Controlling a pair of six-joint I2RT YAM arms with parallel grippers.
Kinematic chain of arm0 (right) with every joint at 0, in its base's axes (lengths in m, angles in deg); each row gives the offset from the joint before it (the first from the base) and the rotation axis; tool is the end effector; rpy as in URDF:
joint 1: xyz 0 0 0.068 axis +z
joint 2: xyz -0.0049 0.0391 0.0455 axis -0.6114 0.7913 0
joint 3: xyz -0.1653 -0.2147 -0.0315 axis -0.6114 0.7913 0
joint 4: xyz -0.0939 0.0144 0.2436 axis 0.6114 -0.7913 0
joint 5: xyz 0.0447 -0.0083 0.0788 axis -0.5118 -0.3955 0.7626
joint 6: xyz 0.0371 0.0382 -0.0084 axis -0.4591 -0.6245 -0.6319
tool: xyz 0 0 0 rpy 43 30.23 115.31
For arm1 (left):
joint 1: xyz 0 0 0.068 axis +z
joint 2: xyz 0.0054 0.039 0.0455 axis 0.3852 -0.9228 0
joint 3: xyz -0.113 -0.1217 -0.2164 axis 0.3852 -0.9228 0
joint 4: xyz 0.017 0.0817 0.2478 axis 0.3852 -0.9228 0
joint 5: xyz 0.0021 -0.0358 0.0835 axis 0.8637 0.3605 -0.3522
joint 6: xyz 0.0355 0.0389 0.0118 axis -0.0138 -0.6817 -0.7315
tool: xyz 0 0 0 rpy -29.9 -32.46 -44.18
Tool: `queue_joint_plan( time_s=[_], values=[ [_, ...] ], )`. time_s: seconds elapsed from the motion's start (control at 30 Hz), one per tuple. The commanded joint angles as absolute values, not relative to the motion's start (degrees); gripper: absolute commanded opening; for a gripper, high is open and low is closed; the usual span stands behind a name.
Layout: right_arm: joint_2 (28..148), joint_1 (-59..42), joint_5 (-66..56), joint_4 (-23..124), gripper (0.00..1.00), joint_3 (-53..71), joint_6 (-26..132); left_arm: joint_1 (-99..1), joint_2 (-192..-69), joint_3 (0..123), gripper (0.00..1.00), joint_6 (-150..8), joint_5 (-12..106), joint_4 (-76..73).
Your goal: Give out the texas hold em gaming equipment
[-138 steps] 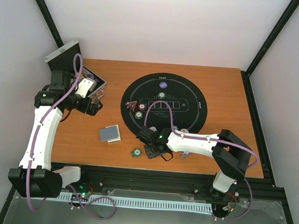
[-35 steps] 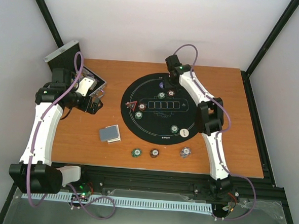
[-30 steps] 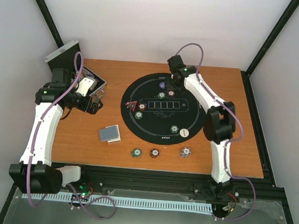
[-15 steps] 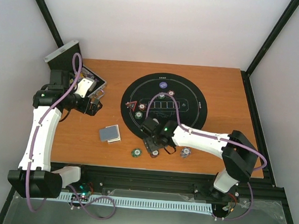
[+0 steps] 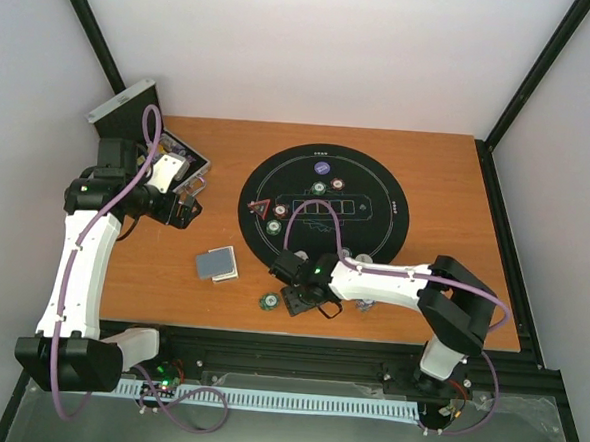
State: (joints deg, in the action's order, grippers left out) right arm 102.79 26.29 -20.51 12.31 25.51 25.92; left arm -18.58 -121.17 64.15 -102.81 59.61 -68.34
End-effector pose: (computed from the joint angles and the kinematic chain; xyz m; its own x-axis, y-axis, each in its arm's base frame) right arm 0.1389 0.2728 0.1706 -0.8397 -0.4640 -0.2822 -0.4895 0.8717 0.0230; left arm 0.2070 0.0021 0.3613 -0.7326 0.2647 -0.6271 0.4059 0.9095 -0.0903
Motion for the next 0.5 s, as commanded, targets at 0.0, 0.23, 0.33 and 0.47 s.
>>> queue_joint_plan(
  time_s=[0.0,0.23,0.33,0.47],
  values=[
    [104.7,26.7,-19.7,15.2,0.67,26.4,25.2,-18.3,-120.1,65.7,1.00,-103.6,59.5,-69.2],
    [105.0,26.6,-20.3,15.7,0.60,27.3,25.1,-18.3,-120.0,65.7,1.00,-103.5,59.5,-69.0],
    [104.6,26.6,-20.7,15.6,0.56,27.3,25.1,-18.3,-120.0,65.7,1.00,-103.5,59.5,-69.0],
    [104.6,26.6,-21.2,15.1,0.47,27.2,25.2,-18.3,-119.9,65.7,1.00,-103.4,59.5,-69.0]
  ],
)
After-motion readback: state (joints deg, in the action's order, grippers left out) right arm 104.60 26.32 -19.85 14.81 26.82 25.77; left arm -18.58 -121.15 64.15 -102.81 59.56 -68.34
